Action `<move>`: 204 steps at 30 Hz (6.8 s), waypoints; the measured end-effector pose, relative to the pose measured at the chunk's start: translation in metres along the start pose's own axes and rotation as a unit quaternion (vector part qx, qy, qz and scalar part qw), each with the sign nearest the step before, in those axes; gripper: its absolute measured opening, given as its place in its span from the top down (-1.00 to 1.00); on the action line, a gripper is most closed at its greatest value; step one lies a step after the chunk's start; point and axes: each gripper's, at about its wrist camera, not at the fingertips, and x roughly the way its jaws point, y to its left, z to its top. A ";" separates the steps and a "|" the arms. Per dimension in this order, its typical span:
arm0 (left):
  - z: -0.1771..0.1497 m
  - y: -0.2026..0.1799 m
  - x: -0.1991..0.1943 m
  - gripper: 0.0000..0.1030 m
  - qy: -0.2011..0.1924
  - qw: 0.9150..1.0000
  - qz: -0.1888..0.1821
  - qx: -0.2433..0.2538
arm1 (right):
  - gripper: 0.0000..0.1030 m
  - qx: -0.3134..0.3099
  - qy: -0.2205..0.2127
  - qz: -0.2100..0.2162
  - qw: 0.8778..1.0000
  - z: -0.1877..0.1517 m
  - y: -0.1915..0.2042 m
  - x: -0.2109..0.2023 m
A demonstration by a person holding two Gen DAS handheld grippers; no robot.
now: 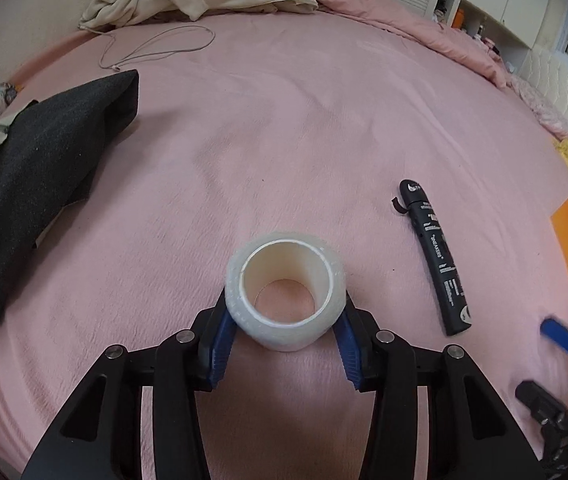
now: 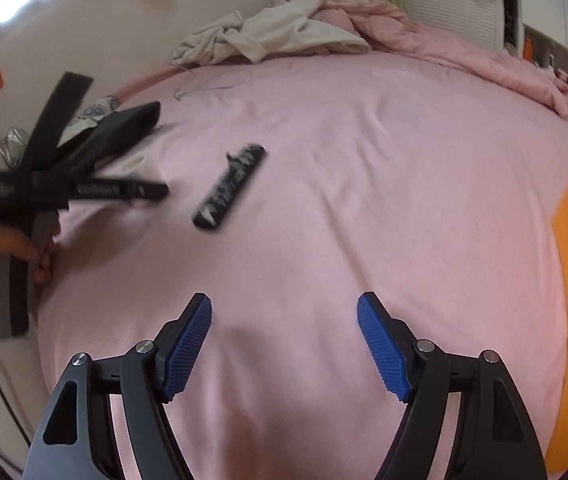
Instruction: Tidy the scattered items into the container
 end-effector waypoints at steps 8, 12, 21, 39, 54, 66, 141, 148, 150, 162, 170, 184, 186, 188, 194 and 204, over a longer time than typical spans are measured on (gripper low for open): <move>-0.001 0.001 0.000 0.10 -0.001 1.000 -0.002 -0.003 | -0.47 0.036 0.021 0.012 0.999 0.061 0.031 0.056; 0.000 0.002 0.000 0.10 -0.001 1.000 -0.004 -0.006 | -0.47 0.070 0.045 -0.012 0.996 0.072 0.035 0.080; 0.001 0.006 -0.001 0.10 -0.003 1.000 -0.018 -0.016 | -0.40 0.052 0.059 -0.039 0.996 0.077 0.032 0.094; 0.000 0.003 -0.001 0.10 -0.003 1.000 -0.011 -0.015 | 0.61 0.031 0.015 -0.023 0.999 0.044 0.003 0.049; 0.002 -0.057 -0.027 0.11 -0.017 0.998 -0.057 0.025 | 0.61 0.072 -0.077 -0.048 0.993 -0.002 -0.055 -0.086; 0.044 -0.300 -0.067 0.11 -0.033 0.962 -0.222 0.158 | 0.61 0.181 -0.101 -0.169 0.963 -0.035 -0.173 -0.162; -0.008 -0.294 -0.061 0.04 -0.019 0.986 -0.091 0.138 | -0.12 0.143 -0.145 -0.150 0.967 -0.076 -0.147 -0.172; -0.064 -0.259 -0.065 0.04 -0.012 0.991 -0.061 0.117 | -0.13 0.128 -0.135 -0.184 0.965 -0.109 -0.097 -0.178; -0.082 -0.258 -0.066 0.04 -0.007 0.991 -0.060 0.118 | -0.16 0.136 -0.120 -0.193 0.964 -0.118 -0.094 -0.176; -0.138 -0.283 -0.057 -0.52 -0.038 0.986 -0.037 0.161 | -0.20 0.203 -0.027 -0.238 0.949 -0.144 -0.127 -0.154; -0.138 -0.274 -0.056 -0.58 -0.050 0.989 -0.051 0.127 | -0.20 0.192 -0.030 -0.244 0.950 -0.143 -0.121 -0.153; -0.138 -0.273 -0.055 -0.65 -0.044 0.991 -0.044 0.118 | -0.21 0.185 -0.028 -0.240 0.953 -0.144 -0.118 -0.148; -0.137 -0.273 -0.054 -0.65 -0.041 0.991 -0.044 0.118 | -0.21 0.184 -0.027 -0.239 0.953 -0.144 -0.117 -0.148; -0.137 -0.273 -0.054 -0.66 -0.039 0.991 -0.044 0.118 | -0.21 0.184 -0.027 -0.239 0.953 -0.144 -0.116 -0.147; -0.134 -0.271 -0.054 -0.66 -0.032 0.992 -0.042 0.111 | -0.21 0.184 -0.026 -0.237 0.953 -0.143 -0.115 -0.147; -0.134 -0.273 -0.054 -0.67 -0.025 0.993 -0.035 0.106 | -0.21 0.185 -0.026 -0.234 0.954 -0.143 -0.115 -0.148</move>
